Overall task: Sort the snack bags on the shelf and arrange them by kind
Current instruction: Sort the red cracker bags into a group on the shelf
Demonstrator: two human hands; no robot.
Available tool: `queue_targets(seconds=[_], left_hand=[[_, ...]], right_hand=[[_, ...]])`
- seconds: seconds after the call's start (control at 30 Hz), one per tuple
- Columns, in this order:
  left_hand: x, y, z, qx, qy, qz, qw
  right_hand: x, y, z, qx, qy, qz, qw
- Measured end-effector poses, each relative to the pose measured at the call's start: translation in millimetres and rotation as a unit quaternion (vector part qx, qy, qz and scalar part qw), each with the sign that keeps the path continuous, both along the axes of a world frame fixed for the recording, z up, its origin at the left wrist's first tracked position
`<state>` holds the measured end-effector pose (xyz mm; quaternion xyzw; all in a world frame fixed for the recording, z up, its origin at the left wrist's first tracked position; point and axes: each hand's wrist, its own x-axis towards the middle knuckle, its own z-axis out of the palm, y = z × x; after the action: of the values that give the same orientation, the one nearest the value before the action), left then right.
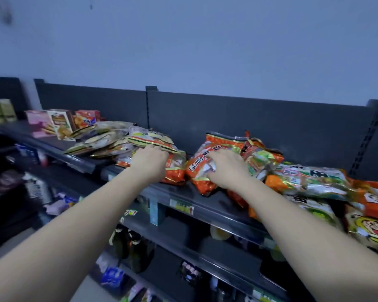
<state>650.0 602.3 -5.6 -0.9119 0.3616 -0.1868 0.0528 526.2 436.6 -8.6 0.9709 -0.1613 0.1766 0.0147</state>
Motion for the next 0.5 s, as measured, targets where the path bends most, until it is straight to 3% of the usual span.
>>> queue_targets(seconds=[0.3, 0.5], left_hand=[[95, 56, -18, -0.015, 0.028, 0.050, 0.998], [153, 56, -29, -0.091, 0.059, 0.063, 0.992]], right_hand=[[98, 38, -8, 0.008, 0.024, 0.010, 1.000], [167, 35, -19, 0.034, 0.040, 0.015, 0.998]])
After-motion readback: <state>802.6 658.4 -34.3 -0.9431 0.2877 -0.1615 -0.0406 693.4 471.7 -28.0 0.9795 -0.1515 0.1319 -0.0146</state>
